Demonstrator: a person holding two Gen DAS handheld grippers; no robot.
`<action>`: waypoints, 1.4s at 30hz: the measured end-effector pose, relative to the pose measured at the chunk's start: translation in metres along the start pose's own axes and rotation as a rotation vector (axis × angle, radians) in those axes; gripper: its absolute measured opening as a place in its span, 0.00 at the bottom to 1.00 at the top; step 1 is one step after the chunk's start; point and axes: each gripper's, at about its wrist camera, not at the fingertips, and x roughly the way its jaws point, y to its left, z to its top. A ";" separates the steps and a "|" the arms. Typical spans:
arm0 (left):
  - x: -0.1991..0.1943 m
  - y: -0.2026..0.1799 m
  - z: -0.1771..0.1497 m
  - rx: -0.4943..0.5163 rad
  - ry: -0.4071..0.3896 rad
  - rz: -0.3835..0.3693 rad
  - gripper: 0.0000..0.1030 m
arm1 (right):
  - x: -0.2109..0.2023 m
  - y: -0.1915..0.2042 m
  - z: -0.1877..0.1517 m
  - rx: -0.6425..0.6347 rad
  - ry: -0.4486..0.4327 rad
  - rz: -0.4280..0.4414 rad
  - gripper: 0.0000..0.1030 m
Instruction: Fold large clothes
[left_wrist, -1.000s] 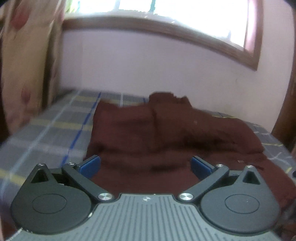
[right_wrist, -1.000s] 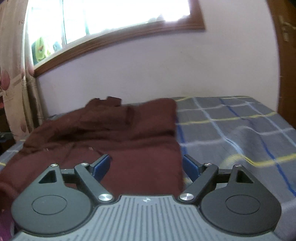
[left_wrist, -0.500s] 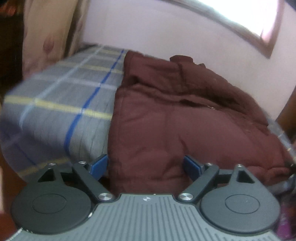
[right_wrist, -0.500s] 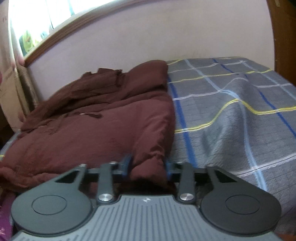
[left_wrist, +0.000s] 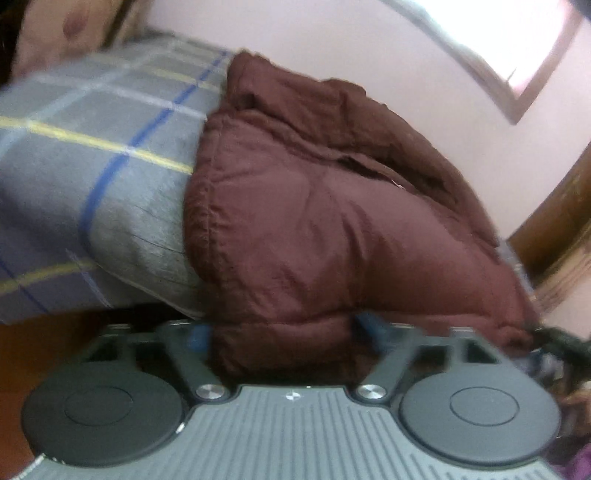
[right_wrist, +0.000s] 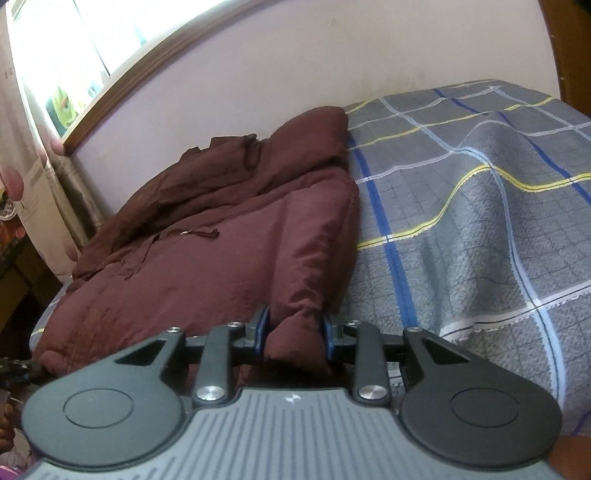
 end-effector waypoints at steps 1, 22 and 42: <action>0.000 0.002 0.002 -0.021 0.004 -0.025 0.44 | 0.002 0.001 0.000 -0.008 0.001 -0.005 0.26; -0.090 -0.035 0.044 0.003 -0.243 -0.029 0.23 | -0.058 0.016 -0.021 0.372 -0.115 0.403 0.16; 0.015 -0.071 0.221 0.015 -0.549 0.043 0.24 | 0.070 0.022 0.174 0.396 -0.322 0.386 0.16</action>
